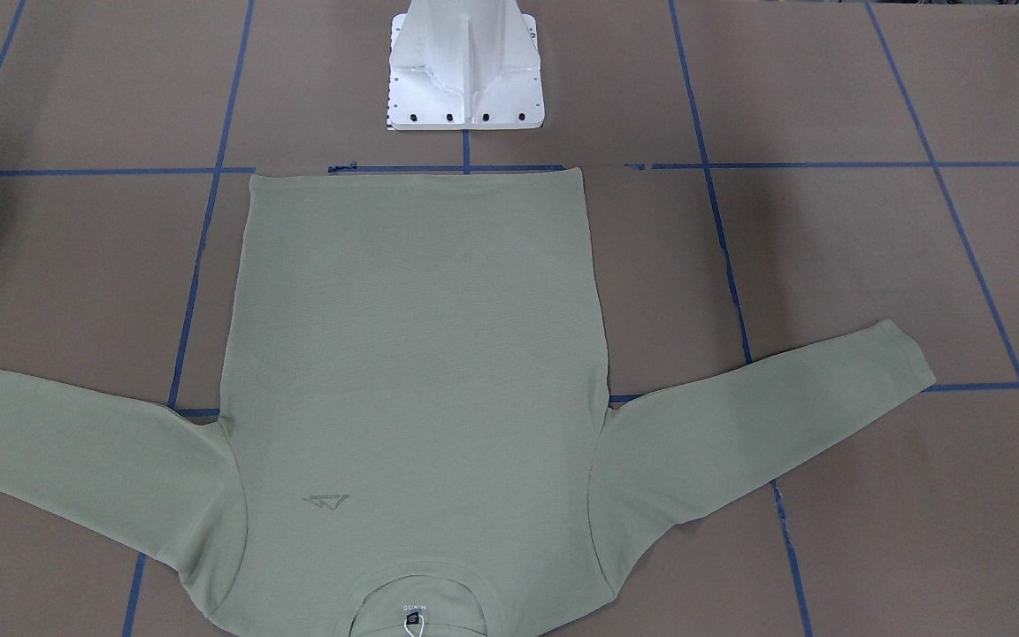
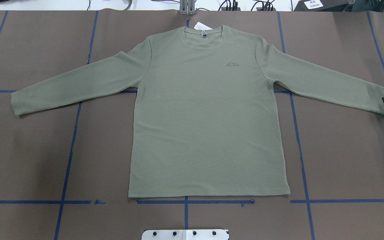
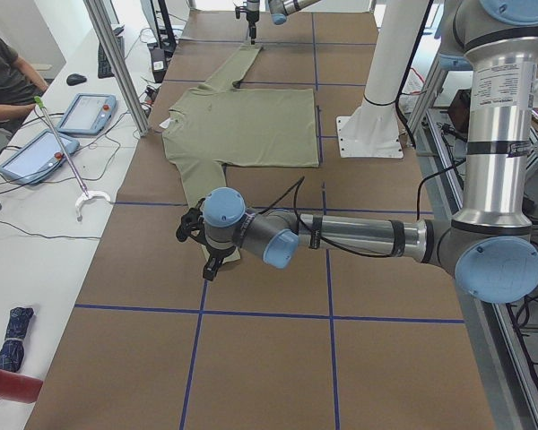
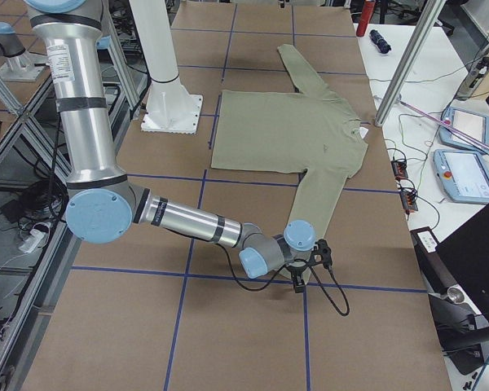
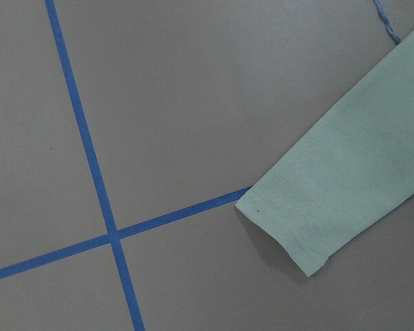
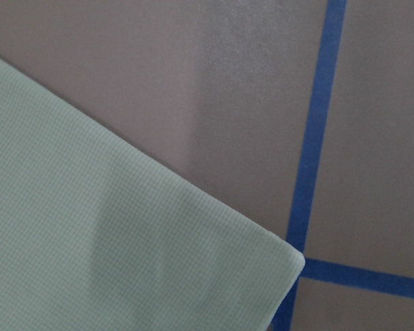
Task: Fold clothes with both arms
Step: 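Lower the right gripper onto the sleeve cuff farthest from the left arm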
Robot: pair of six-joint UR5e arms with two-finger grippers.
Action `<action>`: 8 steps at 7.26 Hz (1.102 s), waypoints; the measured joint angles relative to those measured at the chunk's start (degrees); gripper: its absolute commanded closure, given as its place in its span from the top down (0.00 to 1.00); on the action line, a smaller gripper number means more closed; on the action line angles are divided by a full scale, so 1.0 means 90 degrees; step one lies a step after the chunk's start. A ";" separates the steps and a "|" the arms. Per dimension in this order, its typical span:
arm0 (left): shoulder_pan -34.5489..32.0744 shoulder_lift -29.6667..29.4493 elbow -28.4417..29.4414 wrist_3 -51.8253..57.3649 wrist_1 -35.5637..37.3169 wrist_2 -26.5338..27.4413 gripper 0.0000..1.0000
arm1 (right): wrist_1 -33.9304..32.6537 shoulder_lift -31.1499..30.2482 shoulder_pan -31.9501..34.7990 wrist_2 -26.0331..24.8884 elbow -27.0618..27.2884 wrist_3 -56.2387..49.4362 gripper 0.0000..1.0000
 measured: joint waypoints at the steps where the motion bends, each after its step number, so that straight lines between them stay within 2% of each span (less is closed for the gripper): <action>1: 0.0000 0.0001 -0.0006 0.0001 0.0000 -0.0001 1.00 | -0.0023 0.0011 -0.0059 0.0003 -0.0015 0.0007 1.00; 2: 0.0000 0.0004 -0.0012 0.0001 0.0000 -0.0004 1.00 | -0.0034 0.0015 -0.0120 0.0005 -0.0028 0.0010 0.98; 4: 0.0000 0.0009 -0.0016 0.0001 0.0000 -0.0010 1.00 | -0.0042 0.0029 -0.0175 0.0010 -0.0014 0.0011 0.86; 5: 0.0000 0.0011 -0.0018 0.0001 0.0000 -0.0014 1.00 | -0.0048 0.0035 -0.0177 0.0018 -0.0002 0.0012 0.83; 8: 0.0000 0.0011 -0.0018 -0.0005 0.0008 -0.0021 1.00 | -0.0115 0.0020 -0.0174 0.0021 0.0001 0.0008 0.83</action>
